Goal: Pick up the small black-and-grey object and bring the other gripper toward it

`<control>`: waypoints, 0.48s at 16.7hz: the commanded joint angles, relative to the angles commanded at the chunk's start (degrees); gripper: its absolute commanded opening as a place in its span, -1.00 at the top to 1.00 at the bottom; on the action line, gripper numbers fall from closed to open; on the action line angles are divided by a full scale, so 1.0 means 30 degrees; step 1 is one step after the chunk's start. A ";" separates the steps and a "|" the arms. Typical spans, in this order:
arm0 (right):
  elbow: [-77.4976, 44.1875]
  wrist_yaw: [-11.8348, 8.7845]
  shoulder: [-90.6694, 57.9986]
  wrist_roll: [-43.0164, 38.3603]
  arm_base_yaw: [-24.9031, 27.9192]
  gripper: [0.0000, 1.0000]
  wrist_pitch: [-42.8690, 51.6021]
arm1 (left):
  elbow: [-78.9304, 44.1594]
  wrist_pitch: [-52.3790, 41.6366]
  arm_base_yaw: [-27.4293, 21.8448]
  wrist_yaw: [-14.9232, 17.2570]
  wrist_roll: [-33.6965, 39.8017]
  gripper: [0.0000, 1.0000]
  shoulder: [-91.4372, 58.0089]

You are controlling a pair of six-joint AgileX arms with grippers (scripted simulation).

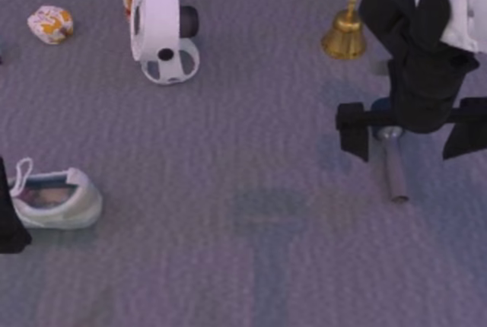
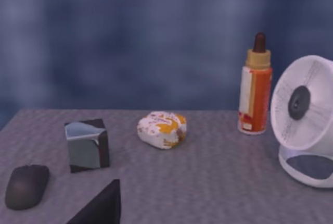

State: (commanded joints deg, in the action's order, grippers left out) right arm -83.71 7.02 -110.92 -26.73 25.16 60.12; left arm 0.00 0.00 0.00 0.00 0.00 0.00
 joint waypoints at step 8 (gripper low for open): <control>0.1587 -0.0004 -0.1357 0.0282 -0.0293 -1.00 -0.3003 | 0.0000 0.0000 0.0000 0.0000 0.0000 -1.00 0.0000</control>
State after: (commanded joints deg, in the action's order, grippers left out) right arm -78.94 7.01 -114.99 -25.89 24.28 51.11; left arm 0.00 0.00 0.00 0.00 0.00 0.00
